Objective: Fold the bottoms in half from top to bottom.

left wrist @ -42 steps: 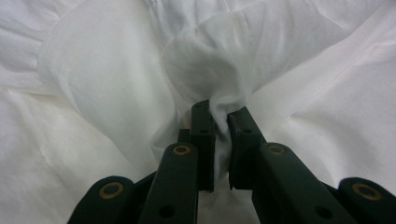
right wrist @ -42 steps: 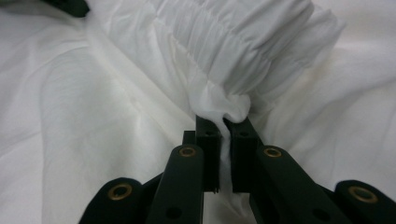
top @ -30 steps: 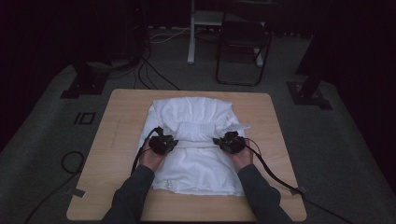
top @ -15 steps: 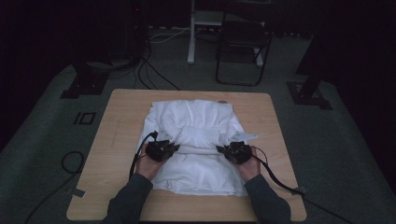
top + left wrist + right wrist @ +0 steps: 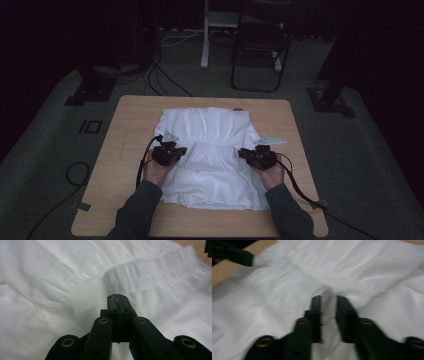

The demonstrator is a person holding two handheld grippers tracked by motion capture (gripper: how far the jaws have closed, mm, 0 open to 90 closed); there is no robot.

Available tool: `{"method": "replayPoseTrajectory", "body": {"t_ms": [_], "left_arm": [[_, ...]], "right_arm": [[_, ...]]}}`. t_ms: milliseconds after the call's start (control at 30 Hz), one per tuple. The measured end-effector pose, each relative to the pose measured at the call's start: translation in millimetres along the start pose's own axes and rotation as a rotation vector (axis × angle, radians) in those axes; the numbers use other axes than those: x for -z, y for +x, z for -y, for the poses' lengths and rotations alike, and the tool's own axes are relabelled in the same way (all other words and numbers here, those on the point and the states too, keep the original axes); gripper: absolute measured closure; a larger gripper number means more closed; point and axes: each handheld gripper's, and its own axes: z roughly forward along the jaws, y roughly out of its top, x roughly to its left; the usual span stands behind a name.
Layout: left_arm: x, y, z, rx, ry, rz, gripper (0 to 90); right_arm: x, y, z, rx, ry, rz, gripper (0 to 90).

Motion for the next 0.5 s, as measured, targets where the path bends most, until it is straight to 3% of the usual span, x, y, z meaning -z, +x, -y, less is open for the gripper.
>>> {"method": "replayPoseTrajectory", "body": {"t_ms": [100,133,300,367,500], "left_arm": [[-12.6,4.6,-3.9,0.015,0.030,-0.006,90.0],[-25.3,7.0,-5.2,0.027,0.056,0.002,90.0],[-52.9,7.7,0.7,0.008,0.149,-0.009,90.0],[-55.7,7.9,5.0,0.016,0.150,0.000,90.0],[-43.7,-0.4,11.5,-0.006,0.118,0.027,88.2]], "right_arm": [[-13.3,-8.9,-2.7,-0.043,0.026,0.019,88.1],[-28.6,-15.1,-4.0,-0.061,0.059,0.042,88.5],[-60.4,-22.5,-0.5,-0.065,0.155,0.060,87.6],[-64.7,-23.5,2.2,-0.079,0.161,0.032,86.3],[-55.3,-20.0,5.4,-0.071,0.105,-0.058,82.8]]}}
